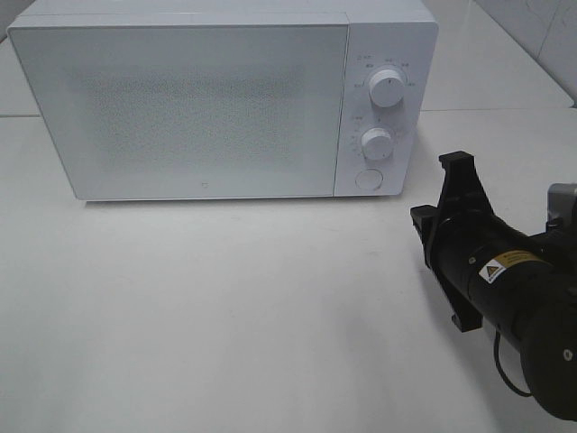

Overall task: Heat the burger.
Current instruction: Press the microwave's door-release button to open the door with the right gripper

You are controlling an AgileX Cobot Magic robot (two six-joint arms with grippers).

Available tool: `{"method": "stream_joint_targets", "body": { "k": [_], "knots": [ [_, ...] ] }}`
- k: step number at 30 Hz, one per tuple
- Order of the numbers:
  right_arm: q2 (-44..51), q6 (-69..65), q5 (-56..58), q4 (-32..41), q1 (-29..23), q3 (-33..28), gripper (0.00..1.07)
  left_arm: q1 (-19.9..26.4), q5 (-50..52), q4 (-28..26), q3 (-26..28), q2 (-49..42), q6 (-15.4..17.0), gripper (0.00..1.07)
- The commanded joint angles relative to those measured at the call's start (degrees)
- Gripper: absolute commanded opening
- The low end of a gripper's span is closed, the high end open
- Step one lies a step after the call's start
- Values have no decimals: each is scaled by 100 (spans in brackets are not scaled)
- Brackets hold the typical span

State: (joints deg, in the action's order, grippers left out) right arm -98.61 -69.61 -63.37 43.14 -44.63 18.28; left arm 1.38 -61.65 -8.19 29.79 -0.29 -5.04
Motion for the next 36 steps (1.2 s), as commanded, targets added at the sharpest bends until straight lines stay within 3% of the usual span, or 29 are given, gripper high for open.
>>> {"method": "stream_joint_targets", "body": {
  "k": [1,18,29,36],
  "knots": [
    [-34,-46,46,-34,0,46,0,-11,52,-40,-17,-132,6,98],
    [-945,-676,29,-40,11,607,0,-11,52,-40,-17,-132,6,98],
    [-1175,-773,350,-579,642,1266,0,-11,52,-40,-17,-132,6,98],
    [-1450,-1134,338,-693,756,1507,0,-11,52,-40,-17,-132,6,98]
  ]
}}
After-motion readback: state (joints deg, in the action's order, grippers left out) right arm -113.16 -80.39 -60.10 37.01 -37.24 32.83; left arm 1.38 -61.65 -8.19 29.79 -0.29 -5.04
